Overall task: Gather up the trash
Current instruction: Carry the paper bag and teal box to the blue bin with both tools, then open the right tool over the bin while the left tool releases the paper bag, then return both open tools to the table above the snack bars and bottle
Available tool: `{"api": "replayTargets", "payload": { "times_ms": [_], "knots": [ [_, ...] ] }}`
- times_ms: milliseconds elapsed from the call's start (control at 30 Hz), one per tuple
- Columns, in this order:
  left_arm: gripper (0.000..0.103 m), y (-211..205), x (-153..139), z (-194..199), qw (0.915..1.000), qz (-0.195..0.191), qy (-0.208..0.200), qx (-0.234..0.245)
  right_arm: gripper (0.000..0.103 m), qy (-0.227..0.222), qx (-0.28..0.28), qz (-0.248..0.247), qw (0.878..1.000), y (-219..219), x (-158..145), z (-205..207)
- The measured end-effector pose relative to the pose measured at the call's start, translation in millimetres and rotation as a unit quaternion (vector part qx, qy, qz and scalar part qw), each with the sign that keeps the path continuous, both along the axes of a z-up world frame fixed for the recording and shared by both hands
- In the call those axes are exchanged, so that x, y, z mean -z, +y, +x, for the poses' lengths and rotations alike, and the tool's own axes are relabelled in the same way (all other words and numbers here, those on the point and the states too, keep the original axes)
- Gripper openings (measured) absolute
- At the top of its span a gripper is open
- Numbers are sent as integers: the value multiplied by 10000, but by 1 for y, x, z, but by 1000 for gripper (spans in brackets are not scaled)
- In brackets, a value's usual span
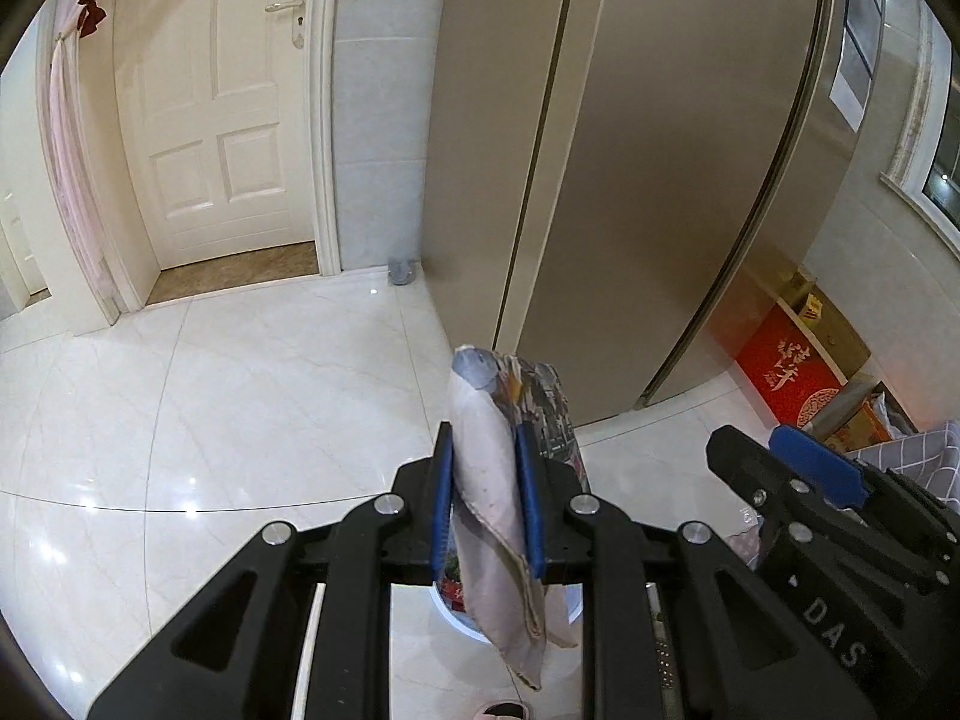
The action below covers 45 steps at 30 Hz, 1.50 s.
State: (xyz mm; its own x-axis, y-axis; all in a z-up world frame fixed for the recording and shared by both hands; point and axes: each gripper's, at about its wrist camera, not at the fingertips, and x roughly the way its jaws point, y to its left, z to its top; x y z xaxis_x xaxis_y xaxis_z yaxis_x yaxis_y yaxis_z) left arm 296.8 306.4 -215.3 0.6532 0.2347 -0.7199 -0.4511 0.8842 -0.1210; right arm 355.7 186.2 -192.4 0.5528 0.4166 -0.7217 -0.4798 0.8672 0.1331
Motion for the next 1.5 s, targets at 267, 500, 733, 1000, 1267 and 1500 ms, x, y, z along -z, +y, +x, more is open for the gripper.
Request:
{"api": "replayTargets", "payload": {
  "times_ms": [267, 500, 733, 1000, 1267, 1500],
  "knots": [
    [19, -3, -4, -4, 10000, -9, -35, 39, 45, -109, 28, 30, 9999, -5, -7, -4],
    [20, -2, -2, -2, 9999, -13, -60, 97, 51, -130, 102, 52, 9998, -14, -6, -7],
    [20, -2, 0, 4, 9998, -46, -56, 189, 57, -163, 241, 131, 9995, -23, -6, -6],
    [22, -4, 2, 12, 9995, -95, -110, 270, 58, -223, 412, 243, 9986, -31, -5, -4],
    [47, -7, 5, 17, 9993, -281, -118, 236, 59, -219, 561, 309, 9977, -42, -4, -3],
    [48, -23, -4, 14, 9994, -76, -146, 297, 59, -239, 628, 301, 9973, -50, -10, -6]
  ]
}}
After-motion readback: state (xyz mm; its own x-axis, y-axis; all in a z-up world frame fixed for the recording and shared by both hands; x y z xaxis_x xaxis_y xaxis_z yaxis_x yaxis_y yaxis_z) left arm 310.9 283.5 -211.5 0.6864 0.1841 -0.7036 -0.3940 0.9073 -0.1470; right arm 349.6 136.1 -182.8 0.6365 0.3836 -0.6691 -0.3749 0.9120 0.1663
